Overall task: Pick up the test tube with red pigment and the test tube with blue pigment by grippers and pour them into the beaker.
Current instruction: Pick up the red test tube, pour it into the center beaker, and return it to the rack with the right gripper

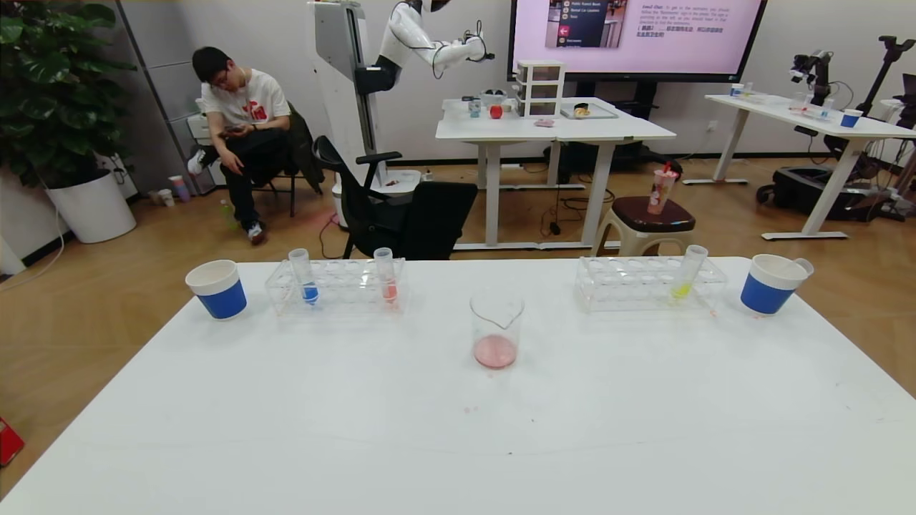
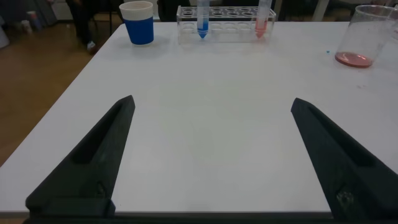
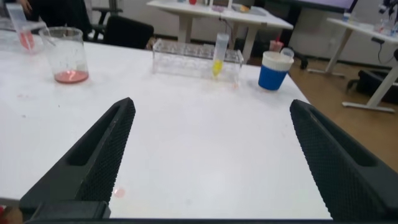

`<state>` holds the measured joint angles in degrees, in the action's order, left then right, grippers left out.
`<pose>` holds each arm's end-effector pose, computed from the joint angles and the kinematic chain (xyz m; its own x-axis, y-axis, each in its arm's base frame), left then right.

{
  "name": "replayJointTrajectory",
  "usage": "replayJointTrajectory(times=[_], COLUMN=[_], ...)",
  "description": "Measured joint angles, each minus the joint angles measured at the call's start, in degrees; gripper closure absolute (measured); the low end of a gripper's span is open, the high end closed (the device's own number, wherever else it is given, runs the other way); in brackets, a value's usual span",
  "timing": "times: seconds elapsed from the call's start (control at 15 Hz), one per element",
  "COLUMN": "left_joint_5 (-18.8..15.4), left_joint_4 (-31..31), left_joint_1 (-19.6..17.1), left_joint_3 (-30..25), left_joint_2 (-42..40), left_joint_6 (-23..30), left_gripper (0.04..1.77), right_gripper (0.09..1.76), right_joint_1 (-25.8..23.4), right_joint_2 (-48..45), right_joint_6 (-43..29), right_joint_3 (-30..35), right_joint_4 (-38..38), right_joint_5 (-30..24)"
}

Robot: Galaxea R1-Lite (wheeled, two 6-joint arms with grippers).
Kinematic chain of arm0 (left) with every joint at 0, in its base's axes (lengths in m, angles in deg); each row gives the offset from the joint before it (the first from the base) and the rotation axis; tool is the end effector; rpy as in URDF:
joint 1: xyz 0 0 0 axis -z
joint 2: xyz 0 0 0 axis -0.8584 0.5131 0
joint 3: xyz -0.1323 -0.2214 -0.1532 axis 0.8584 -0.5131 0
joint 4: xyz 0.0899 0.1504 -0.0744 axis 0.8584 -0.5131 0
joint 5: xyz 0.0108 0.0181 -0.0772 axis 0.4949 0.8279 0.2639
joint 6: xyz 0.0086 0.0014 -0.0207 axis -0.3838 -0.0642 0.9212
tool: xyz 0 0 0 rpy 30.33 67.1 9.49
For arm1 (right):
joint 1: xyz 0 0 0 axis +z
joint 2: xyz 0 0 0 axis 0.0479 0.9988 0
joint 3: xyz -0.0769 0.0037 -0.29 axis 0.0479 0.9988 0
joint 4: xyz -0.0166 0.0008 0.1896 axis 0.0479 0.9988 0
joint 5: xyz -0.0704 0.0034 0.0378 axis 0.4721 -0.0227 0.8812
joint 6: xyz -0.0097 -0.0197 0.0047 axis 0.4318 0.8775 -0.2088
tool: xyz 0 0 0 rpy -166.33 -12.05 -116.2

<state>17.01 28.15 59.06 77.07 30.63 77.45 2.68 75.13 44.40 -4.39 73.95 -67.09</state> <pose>-0.0228 -0.0001 0.0750 1.0000 -0.0029 -0.0019 0.0029 1.0000 0.0033 -0.0249 0.0014 0.0909 0.9907 0.0565 0.1234 -0.0450 0.9945 -0.0942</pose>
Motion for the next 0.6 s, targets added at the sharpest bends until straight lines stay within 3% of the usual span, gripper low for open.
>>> replayJointTrajectory(times=[0.2, 0.6], left_joint_5=[-0.1, -0.1], left_joint_4=[0.0, 0.0], left_joint_1=[0.0, -0.1], left_joint_3=[0.0, 0.0], left_joint_2=[0.0, 0.0], left_joint_6=[-0.3, -0.3], left_gripper=[0.06, 0.06], right_gripper=[0.11, 0.11], right_joint_1=[0.0, 0.0], right_joint_2=[0.0, 0.0], right_joint_6=[0.7, -3.8], right_joint_3=[0.7, 0.9], right_joint_4=[6.4, 6.5], right_joint_5=[1.6, 2.5])
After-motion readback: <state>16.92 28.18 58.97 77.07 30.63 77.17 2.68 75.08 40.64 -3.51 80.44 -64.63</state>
